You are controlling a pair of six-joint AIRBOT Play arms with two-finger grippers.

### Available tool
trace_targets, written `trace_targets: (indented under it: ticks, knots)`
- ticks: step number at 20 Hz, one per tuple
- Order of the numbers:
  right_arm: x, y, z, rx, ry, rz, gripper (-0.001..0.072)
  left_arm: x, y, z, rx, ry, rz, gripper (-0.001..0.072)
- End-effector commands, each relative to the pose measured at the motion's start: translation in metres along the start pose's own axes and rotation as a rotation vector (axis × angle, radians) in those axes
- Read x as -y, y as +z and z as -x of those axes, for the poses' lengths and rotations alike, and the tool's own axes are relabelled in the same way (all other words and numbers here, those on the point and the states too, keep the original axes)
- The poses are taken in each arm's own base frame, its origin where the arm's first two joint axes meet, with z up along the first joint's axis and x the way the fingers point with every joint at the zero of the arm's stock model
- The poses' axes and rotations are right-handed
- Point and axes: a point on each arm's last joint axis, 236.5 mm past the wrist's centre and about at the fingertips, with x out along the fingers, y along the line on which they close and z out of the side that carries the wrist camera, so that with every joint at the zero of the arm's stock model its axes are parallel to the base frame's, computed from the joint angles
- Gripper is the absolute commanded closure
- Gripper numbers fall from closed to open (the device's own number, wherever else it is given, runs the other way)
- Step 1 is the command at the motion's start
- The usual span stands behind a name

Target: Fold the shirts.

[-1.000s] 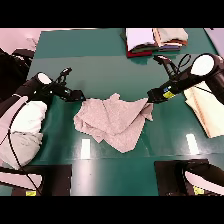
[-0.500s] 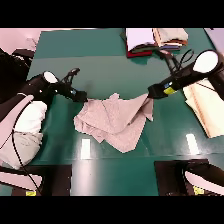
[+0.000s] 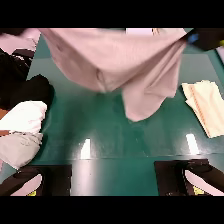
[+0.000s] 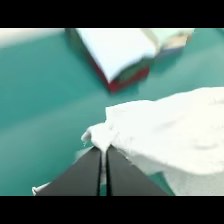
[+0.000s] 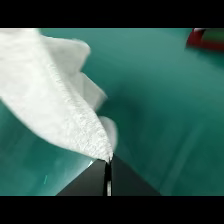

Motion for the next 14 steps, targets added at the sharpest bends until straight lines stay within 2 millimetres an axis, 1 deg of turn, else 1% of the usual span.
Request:
trace_targets:
  ticks: [1,2,3,4,5,6,8,10,11,12,14]
  knots:
    - [-0.011,0.036,0.090,0.207,-0.057,0.053,0.0700,0.062,0.086,0.128,0.290,0.037,-0.161,0.0687]
    - [-0.013,0.040,0.108,0.238,-0.075,0.062,0.0700,0.076,0.095,0.152,0.338,0.036,-0.177,0.0686]
    - [-0.014,0.042,0.124,0.264,-0.093,0.070,0.0700,0.088,0.101,0.172,0.376,0.035,-0.194,0.0687]
    - [-0.015,0.044,0.135,0.284,-0.110,0.074,0.0700,0.097,0.104,0.189,0.407,0.035,-0.206,0.0687]
    - [-0.015,0.045,0.144,0.301,-0.125,0.076,0.0700,0.103,0.106,0.199,0.424,0.033,-0.205,0.0686]
    - [-0.015,0.046,0.149,0.315,-0.132,0.075,0.0700,0.107,0.107,0.205,0.432,0.032,-0.204,0.0687]
    - [-0.014,0.046,0.150,0.317,-0.137,0.072,0.0700,0.104,0.108,0.205,0.430,0.045,-0.201,0.0687]
    - [-0.012,0.046,0.142,0.302,-0.129,0.065,0.0700,0.086,0.096,0.189,0.360,0.082,-0.177,0.0687]
    - [-0.012,0.047,0.130,0.279,-0.101,0.057,0.0700,0.070,0.083,0.170,0.287,0.109,-0.156,0.0687]
    - [-0.013,0.048,0.117,0.253,-0.069,0.047,0.0700,0.050,0.064,0.147,0.187,0.138,-0.129,0.0687]
    - [-0.009,0.043,0.076,0.155,-0.010,0.024,0.0701,0.017,0.017,0.098,-0.035,0.147,-0.061,0.0686]
